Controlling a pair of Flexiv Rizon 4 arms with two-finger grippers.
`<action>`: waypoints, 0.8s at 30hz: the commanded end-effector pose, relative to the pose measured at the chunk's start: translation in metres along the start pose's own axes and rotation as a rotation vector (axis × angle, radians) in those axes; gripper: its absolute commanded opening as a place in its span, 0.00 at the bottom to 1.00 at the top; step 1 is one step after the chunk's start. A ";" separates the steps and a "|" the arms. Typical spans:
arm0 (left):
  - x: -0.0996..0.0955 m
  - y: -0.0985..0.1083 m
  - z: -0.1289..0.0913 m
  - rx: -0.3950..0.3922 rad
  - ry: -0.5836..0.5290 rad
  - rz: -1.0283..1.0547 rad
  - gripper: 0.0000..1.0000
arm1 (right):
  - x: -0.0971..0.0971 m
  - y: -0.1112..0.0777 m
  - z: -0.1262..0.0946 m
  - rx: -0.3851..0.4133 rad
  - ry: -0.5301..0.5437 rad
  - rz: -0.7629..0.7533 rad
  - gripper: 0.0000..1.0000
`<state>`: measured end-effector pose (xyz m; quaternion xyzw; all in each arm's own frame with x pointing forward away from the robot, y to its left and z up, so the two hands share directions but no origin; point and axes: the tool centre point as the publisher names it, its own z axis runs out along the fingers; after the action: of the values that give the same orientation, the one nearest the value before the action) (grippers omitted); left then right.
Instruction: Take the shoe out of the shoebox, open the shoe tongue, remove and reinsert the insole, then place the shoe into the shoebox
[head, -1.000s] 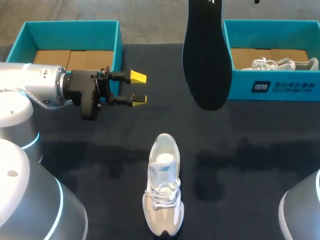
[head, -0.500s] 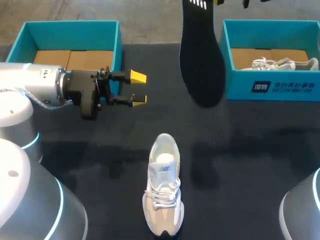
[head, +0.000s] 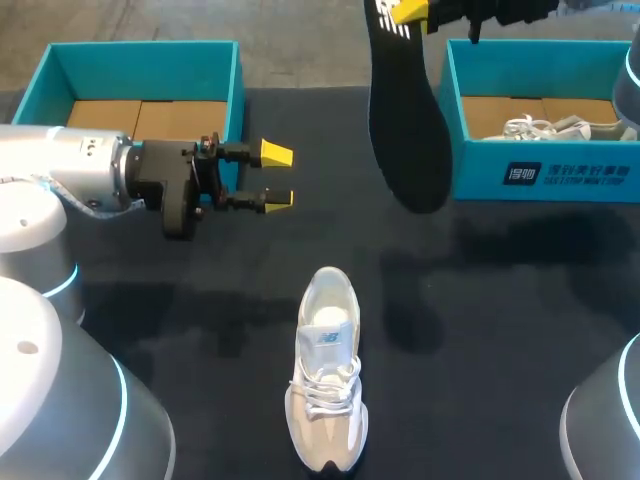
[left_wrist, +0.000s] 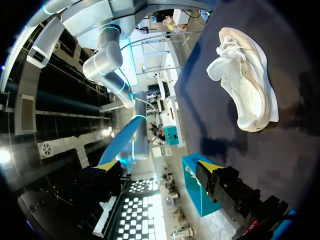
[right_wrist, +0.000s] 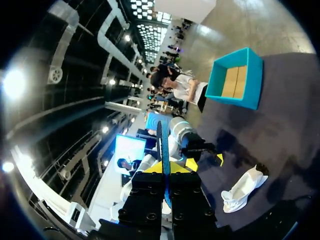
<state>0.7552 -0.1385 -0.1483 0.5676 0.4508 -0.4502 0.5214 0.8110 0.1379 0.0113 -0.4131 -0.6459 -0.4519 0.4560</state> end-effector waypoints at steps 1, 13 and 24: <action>0.000 0.000 0.001 -0.003 0.000 0.002 1.00 | -0.006 0.007 0.000 0.038 0.010 -0.002 0.00; 0.000 0.000 0.001 -0.003 0.000 0.002 1.00 | -0.006 0.007 0.000 0.038 0.010 -0.002 0.00; 0.000 0.000 0.001 -0.003 0.000 0.002 1.00 | -0.035 0.022 0.021 0.016 0.017 0.046 0.00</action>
<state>0.7556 -0.1387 -0.1483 0.5677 0.4508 -0.4503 0.5213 0.8292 0.1491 -0.0117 -0.4232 -0.6378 -0.4386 0.4709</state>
